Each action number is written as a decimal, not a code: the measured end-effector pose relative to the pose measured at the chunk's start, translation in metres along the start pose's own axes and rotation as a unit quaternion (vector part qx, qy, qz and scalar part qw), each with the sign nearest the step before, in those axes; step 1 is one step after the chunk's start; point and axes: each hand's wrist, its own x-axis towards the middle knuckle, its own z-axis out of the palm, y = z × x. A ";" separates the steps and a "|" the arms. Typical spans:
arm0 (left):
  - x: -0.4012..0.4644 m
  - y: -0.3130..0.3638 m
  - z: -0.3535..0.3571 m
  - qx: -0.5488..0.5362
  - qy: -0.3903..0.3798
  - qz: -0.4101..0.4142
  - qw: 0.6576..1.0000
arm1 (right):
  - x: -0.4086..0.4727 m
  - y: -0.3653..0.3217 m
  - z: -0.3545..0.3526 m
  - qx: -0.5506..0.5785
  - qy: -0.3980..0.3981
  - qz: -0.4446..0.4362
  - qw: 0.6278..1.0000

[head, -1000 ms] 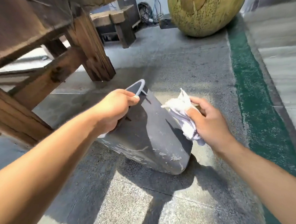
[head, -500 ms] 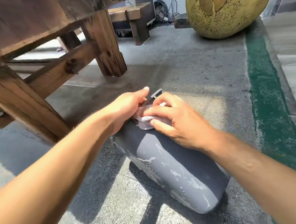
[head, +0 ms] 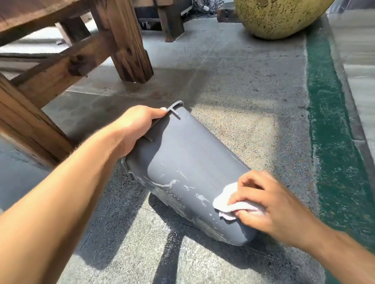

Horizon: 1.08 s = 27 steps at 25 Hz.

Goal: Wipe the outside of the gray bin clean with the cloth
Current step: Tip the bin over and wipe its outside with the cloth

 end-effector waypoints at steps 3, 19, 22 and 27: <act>0.000 -0.005 -0.008 -0.007 -0.010 -0.008 1.000 | -0.036 0.011 -0.001 -0.001 -0.033 0.014 0.999; -0.015 0.001 0.003 0.115 -0.015 0.068 0.991 | 0.171 -0.065 -0.025 -0.030 0.070 -0.073 0.994; -0.009 -0.006 -0.001 0.108 -0.002 0.053 0.993 | 0.153 -0.062 -0.007 -0.032 0.050 -0.086 0.995; -0.003 -0.015 -0.013 0.107 0.035 0.027 0.993 | 0.055 -0.048 -0.003 -0.050 -0.019 -0.056 0.997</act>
